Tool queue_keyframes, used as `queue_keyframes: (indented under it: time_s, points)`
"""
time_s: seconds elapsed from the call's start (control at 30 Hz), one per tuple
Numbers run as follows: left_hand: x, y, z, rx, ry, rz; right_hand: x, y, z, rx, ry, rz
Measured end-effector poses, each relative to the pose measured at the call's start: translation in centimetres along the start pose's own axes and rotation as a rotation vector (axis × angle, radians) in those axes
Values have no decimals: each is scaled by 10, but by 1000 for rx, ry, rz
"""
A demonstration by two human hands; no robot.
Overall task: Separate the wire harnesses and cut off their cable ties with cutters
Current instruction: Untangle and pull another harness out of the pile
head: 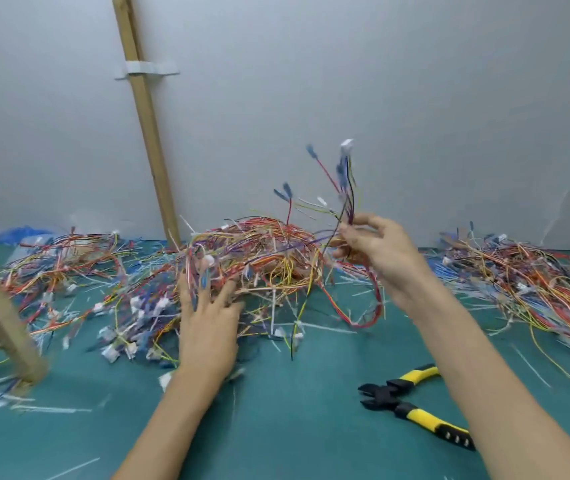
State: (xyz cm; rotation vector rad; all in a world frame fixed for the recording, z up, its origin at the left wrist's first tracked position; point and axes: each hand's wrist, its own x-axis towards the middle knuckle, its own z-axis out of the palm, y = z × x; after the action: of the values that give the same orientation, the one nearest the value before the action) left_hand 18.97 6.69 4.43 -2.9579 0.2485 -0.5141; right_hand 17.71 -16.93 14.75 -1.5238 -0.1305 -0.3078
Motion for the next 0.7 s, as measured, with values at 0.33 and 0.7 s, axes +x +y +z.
queue_keyframes:
  time_s: [0.33,0.7]
  points:
    - [-11,20,-23,-622,648,-24,7,19,-18,236,-89,199]
    - [-6,26,-11,-859,394,129,3,22,-17,406,-358,148]
